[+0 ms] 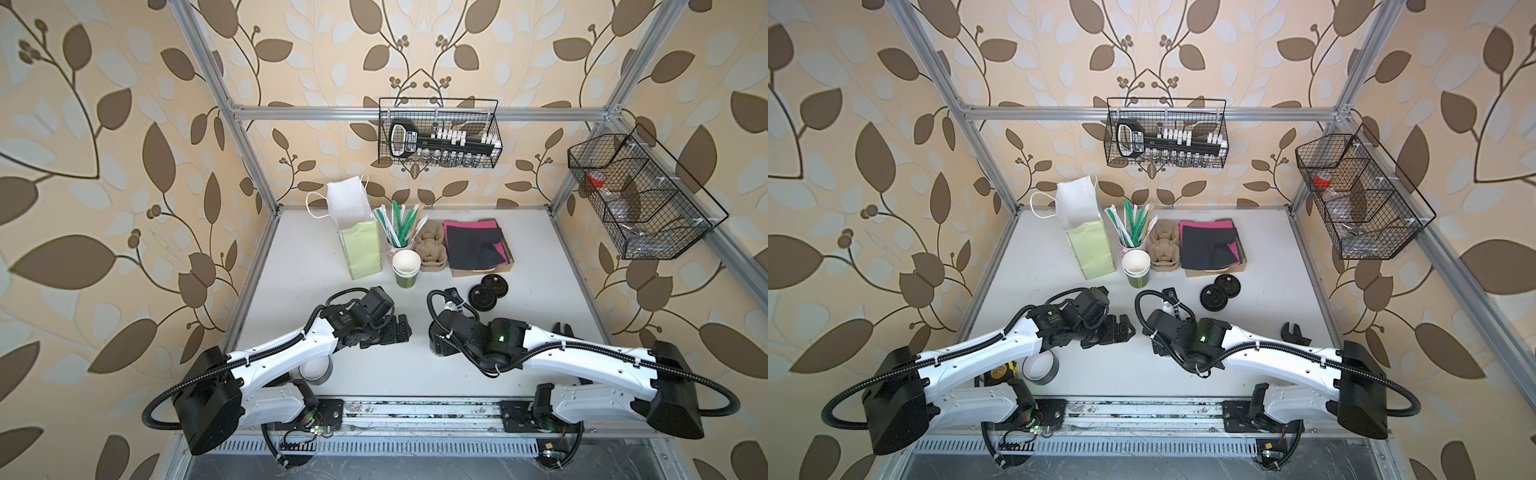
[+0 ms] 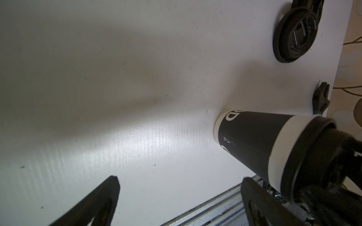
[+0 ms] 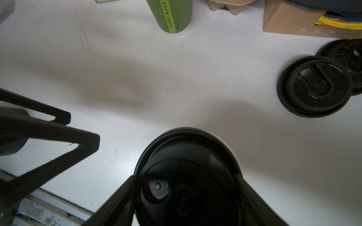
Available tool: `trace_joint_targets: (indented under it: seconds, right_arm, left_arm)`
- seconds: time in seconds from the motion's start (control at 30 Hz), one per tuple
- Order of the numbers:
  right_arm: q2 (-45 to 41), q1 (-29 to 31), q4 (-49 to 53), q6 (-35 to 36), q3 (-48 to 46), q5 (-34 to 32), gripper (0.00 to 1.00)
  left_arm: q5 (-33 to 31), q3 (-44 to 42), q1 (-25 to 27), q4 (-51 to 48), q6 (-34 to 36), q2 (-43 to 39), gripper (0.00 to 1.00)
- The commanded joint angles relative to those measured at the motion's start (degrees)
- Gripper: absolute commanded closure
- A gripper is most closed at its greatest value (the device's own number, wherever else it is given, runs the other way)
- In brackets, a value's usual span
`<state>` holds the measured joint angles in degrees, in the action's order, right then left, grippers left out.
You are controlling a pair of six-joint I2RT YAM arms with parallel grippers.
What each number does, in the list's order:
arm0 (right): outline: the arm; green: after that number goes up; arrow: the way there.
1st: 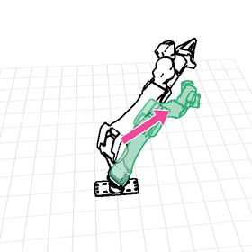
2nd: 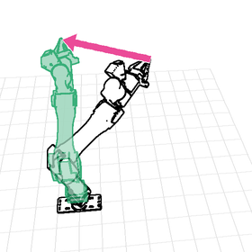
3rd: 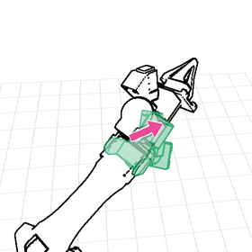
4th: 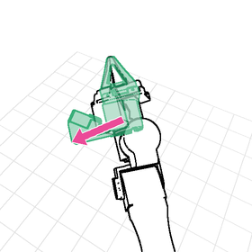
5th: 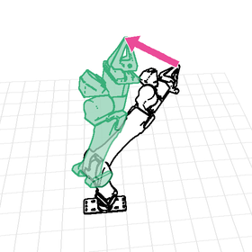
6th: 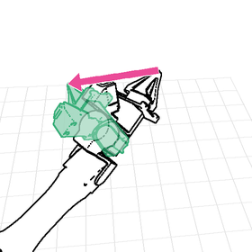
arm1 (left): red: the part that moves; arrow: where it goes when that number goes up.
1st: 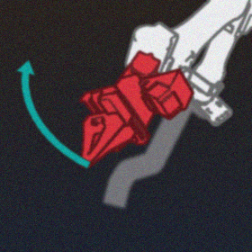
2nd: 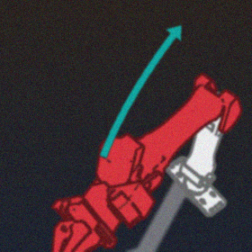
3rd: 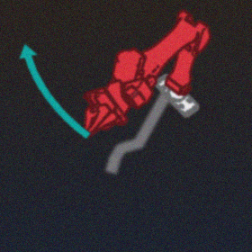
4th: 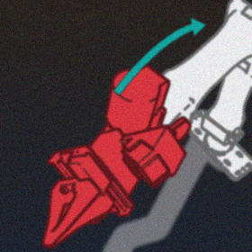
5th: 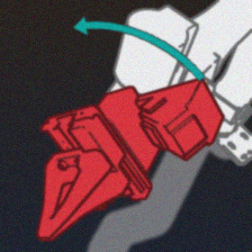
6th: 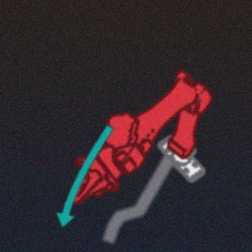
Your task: Pack the takeout coffee
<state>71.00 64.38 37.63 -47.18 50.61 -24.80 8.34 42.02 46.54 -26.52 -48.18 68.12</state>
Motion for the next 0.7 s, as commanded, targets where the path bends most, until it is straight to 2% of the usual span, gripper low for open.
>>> trace_joint_targets:
  seconds: [0.0,0.27,0.67]
  right_arm:
    - [0.6,0.5,1.3,-1.3,-2.3,5.2,0.27]
    - [0.1,0.5,1.1,2.0,-2.6,6.4,0.29]
    - [3.3,0.6,2.6,3.5,-1.3,7.5,0.3]
  left_arm:
    - [2.7,3.2,0.4,1.8,1.3,1.2,0.01]
    - [3.9,8.8,0.5,1.2,1.1,6.0,0.01]
    - [7.0,10.9,0.5,4.2,-0.4,9.6,0.01]
